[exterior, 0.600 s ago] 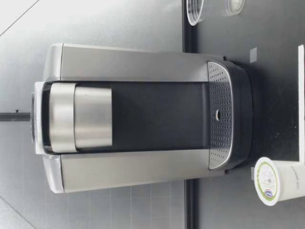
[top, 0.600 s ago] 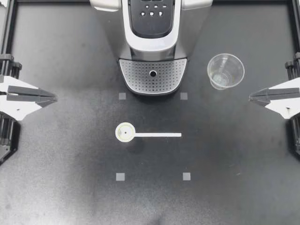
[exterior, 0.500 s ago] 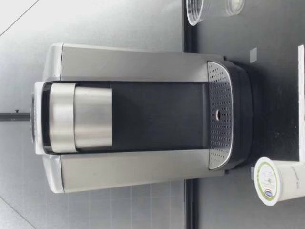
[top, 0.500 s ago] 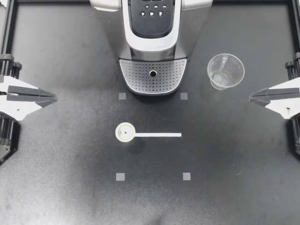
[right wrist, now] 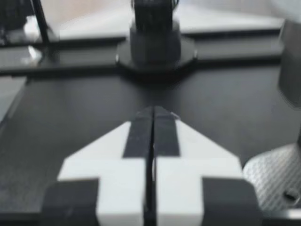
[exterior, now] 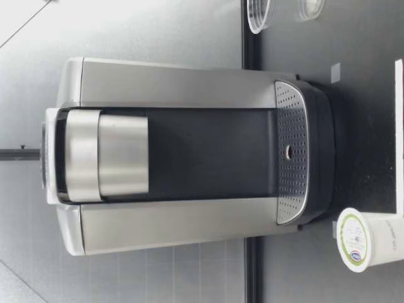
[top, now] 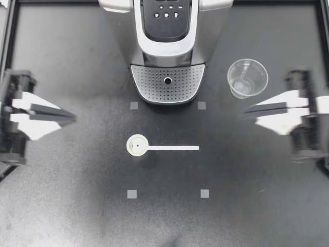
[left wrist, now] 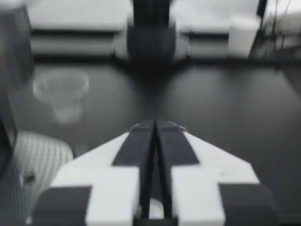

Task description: Place the coffee capsule inside the capsule container, then place the cup onto the center of the cup tray, then push the 'Hot Water' and 'Travel Mug' buttons.

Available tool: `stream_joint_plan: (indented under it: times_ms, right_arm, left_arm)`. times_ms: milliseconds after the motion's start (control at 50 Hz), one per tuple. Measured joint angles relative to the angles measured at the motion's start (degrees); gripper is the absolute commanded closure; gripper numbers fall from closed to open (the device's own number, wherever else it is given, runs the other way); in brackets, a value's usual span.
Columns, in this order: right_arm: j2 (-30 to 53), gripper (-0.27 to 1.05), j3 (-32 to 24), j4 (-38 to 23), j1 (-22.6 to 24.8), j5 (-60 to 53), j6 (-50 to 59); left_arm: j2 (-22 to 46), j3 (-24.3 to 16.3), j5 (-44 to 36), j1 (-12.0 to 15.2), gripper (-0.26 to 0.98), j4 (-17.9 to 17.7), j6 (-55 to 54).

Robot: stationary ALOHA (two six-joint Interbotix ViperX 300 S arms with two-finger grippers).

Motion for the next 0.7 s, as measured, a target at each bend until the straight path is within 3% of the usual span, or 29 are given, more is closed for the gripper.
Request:
stream_joint_plan:
  times_ms: [280, 480, 600, 700]
  right_arm:
    - [13.62, 0.72, -6.59, 0.00, 0.00, 7.03, 3.69]
    - [22.76, 0.72, -12.66, 0.00, 0.00, 15.47, 3.69]
    - [26.98, 0.72, -15.82, 0.00, 0.00, 19.95, 3.69]
    - [29.53, 0.72, -18.11, 0.00, 0.09, 22.76, 3.78]
  left_arm:
    - [3.87, -1.58, 12.48, 0.00, 0.62, -0.44, 0.18]
    - [7.38, -1.58, 15.56, 0.00, 0.59, -0.44, 0.53]
    - [9.84, -2.46, 16.52, 0.00, 0.49, -0.44, 0.53]
    - [13.01, -3.52, 17.14, 0.00, 0.32, -0.44, 0.79]
